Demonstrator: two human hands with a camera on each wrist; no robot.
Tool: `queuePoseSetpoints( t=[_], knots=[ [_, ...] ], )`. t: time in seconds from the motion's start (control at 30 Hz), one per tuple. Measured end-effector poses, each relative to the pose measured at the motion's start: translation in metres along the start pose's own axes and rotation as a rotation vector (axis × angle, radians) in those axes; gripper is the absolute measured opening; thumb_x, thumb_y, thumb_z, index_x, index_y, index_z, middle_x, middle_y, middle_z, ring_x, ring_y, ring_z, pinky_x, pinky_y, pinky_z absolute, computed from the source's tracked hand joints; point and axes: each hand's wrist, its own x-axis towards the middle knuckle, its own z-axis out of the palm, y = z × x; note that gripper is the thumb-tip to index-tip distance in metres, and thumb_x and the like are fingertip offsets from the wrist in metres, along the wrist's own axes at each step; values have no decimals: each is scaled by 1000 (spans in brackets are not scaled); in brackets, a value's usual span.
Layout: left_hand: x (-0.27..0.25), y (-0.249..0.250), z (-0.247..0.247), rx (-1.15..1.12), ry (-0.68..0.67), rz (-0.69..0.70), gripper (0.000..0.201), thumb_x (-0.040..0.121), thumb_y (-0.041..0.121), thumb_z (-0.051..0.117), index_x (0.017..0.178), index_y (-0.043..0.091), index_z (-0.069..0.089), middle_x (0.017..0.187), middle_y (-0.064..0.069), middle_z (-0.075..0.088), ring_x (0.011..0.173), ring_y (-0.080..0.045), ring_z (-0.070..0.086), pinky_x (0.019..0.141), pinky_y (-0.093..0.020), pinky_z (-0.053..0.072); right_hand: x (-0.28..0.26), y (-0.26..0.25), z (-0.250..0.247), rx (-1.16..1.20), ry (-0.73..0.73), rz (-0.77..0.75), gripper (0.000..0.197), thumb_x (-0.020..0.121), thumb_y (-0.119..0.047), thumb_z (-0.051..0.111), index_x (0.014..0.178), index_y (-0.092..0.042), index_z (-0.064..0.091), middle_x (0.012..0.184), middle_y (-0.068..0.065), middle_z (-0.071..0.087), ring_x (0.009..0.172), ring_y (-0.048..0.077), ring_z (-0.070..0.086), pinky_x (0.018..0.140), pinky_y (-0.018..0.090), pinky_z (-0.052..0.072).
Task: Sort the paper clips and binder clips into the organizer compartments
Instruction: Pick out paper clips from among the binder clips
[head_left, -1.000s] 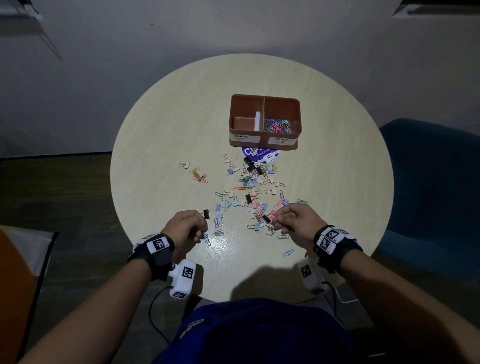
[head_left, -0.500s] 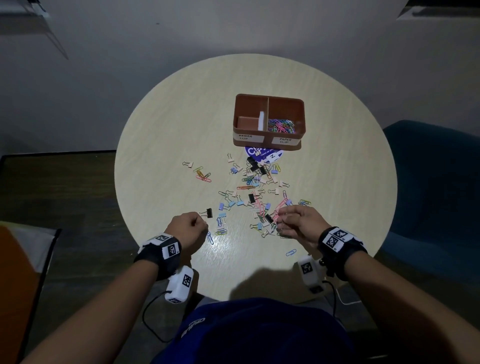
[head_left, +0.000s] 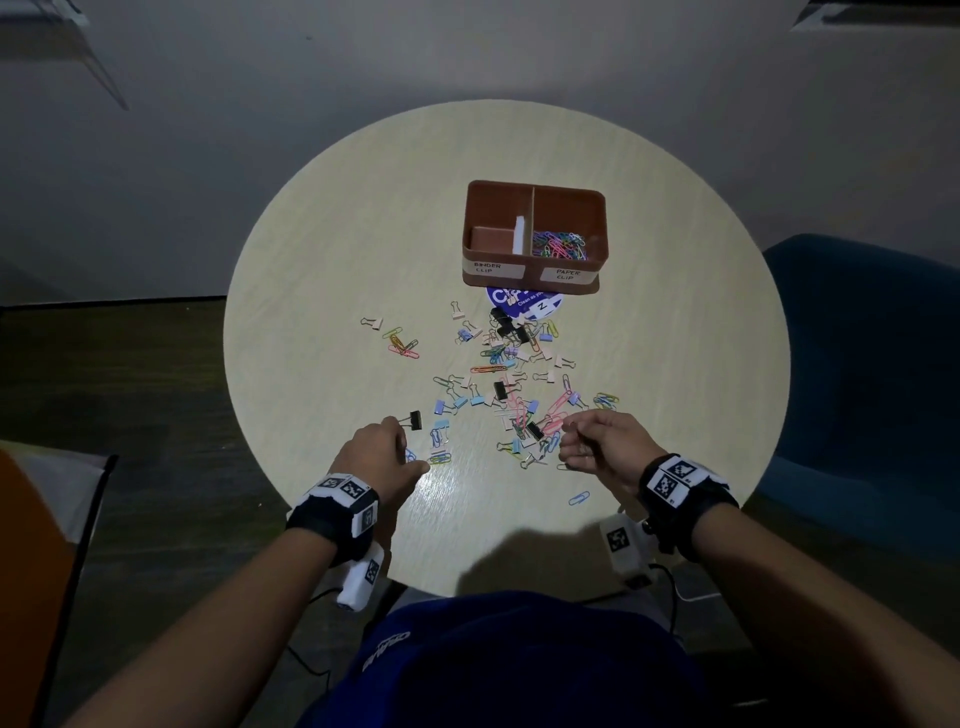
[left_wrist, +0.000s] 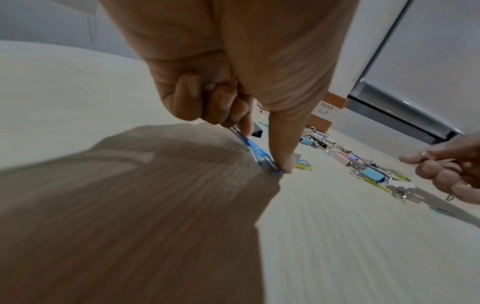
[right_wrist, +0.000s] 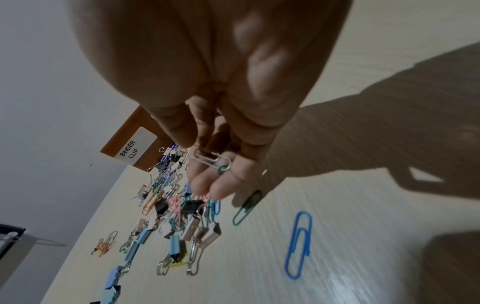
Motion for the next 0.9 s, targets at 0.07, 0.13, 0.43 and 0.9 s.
queuePoseSetpoints(
  t=[0.07,0.13,0.43,0.9],
  knots=[
    [-1,-4,0,12,29,-17,38,71,47,73,83,21,48,79,3,57,70,-16,55,53,-27,37,-1,-1,0,11,-10,13,25,102,-6,40,101,1,64,83,17,68,73,29,68,73,38,59],
    [-1,-8,0,43,35,-31,41,72,50,73,84,21,48,79,2,56,70,-17,54,54,-27,35,-4,-2,-1,20,-25,24,28,101,-8,39,103,0,65,89,17,71,84,31,71,77,41,58],
    [-4,0,-1,56,64,-13,17,90,25,53,85,10,60,83,-6,57,77,-27,59,62,-28,39,-8,3,-4,16,-65,-3,24,87,18,53,105,6,64,95,22,69,79,28,71,69,29,61],
    [-1,-1,-13,-756,28,-257,24,77,28,54,74,17,75,80,-2,73,80,-21,65,76,-33,49,-7,8,-5,9,4,-23,14,95,-4,51,84,-5,58,66,15,57,51,22,49,54,30,41]
  ],
)
